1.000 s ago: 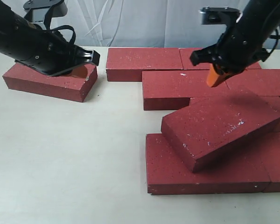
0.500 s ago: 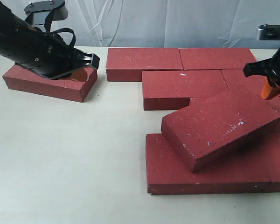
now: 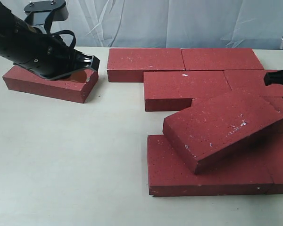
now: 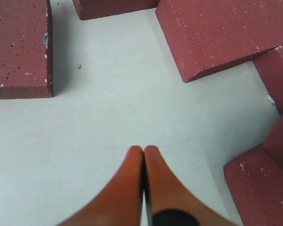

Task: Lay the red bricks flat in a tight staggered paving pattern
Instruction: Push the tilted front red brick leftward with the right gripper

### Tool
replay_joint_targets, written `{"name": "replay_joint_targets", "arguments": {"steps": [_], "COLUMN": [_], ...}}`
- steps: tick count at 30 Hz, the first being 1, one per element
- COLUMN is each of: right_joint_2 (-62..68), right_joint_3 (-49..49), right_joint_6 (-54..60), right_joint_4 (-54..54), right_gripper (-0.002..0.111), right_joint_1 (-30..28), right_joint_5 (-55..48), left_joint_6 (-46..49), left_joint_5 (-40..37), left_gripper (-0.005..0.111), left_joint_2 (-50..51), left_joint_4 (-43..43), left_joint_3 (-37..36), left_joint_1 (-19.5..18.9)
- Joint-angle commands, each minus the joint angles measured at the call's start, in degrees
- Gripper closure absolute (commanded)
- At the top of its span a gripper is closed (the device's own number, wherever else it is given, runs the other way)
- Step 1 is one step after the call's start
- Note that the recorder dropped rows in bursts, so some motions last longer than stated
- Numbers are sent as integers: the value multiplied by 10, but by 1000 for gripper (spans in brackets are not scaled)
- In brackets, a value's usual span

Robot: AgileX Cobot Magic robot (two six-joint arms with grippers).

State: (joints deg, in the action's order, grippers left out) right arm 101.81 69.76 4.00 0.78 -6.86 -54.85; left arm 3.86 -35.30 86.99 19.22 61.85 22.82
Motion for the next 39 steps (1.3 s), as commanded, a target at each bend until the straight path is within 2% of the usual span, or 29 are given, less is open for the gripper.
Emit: {"name": "replay_joint_targets", "arguments": {"steps": [1, 4, 9, 14, 21, 29, 36, 39], "right_joint_2": [-3, -3, -3, -3, -3, -3, 19, 21], "right_joint_3": [-21, -33, -37, -37, -37, -37, -37, -37], "right_joint_6": [-6, 0, 79, 120, 124, 160, 160, 160], "right_joint_4": [11, 36, 136, 189, 197, 268, 282, 283], "right_gripper": [109, 109, 109, 109, 109, 109, 109, 109], "right_joint_1": [-4, -4, -3, 26, 113, 206, 309, 322], "right_joint_5": [3, 0, -21, -30, -30, -9, 51, 64], "left_joint_6": [0, 0, 0, 0, 0, 0, 0, 0], "left_joint_5": [2, 2, 2, 2, 2, 2, 4, 4], "left_gripper": [107, 107, 107, 107, 107, 107, 107, 107], "left_joint_2": [-4, -4, -4, -4, -4, -4, -4, -4], "left_joint_4": [-4, -4, -4, -4, -4, -4, -4, -4], "left_joint_3": [-1, -1, -1, -1, -1, -1, -1, -1], "left_joint_1": [2, 2, 2, 2, 2, 2, 2, 2]}}
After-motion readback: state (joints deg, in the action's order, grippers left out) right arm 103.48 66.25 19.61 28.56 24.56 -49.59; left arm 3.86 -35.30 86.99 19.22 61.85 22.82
